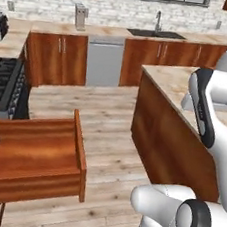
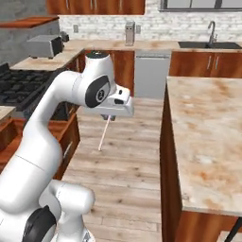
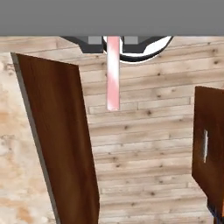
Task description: Take a straw from the drawer in front and place it inside the glass cup on the dining counter.
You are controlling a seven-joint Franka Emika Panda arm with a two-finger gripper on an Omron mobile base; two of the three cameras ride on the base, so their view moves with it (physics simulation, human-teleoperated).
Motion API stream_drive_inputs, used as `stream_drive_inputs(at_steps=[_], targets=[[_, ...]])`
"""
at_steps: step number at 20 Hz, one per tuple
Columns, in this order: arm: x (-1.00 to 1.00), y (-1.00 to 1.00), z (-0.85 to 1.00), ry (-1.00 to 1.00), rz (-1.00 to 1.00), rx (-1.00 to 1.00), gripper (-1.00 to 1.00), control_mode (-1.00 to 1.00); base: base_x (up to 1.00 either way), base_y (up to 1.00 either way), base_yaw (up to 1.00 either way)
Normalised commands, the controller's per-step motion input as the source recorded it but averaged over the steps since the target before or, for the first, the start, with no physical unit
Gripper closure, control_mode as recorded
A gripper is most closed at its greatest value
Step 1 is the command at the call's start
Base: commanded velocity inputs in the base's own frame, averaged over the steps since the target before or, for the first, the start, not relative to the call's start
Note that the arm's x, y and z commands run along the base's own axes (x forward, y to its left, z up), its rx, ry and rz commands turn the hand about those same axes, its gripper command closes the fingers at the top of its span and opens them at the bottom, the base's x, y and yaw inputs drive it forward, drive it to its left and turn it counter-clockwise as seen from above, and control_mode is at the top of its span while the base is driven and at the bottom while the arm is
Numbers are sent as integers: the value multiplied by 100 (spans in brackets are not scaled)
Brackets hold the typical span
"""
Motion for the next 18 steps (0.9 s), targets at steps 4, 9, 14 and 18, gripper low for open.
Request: stream_drive_inputs(at_steps=[4, 9, 14, 18], targets=[[0, 0, 0, 0, 0, 0, 100, 100, -12, -33, -74], [0, 0, 0, 0, 0, 0, 100, 100, -13, -32, -72], [0, 0, 0, 0, 0, 0, 100, 100, -5, -28, -50], [0, 0, 0, 0, 0, 0, 100, 100, 1, -58, -1]])
